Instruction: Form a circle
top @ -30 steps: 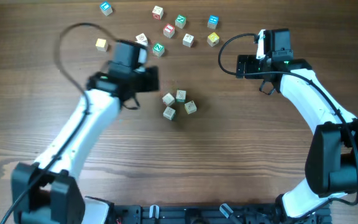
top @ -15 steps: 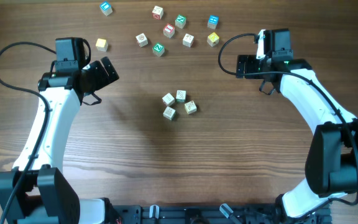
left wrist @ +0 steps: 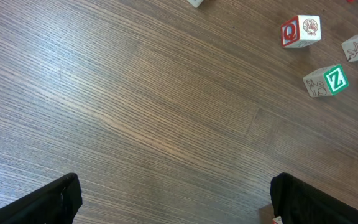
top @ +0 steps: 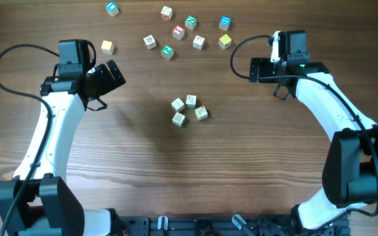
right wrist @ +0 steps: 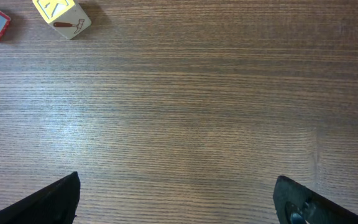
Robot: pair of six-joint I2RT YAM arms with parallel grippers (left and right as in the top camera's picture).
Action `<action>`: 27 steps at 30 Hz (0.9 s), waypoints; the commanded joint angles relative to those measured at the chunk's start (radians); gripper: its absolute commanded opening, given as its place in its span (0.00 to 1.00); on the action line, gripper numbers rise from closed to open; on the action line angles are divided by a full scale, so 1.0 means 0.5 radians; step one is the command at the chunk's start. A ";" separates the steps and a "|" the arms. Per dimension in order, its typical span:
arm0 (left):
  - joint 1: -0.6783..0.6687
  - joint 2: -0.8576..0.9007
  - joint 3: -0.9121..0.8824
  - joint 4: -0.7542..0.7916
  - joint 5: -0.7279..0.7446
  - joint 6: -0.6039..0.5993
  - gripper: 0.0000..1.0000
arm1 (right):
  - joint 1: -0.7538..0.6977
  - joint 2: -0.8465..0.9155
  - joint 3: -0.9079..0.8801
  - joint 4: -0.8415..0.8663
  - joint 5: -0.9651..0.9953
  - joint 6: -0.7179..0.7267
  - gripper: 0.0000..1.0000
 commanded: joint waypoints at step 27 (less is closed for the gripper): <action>0.002 -0.006 0.015 -0.001 0.002 -0.025 1.00 | 0.002 -0.037 0.018 0.119 -0.198 0.272 1.00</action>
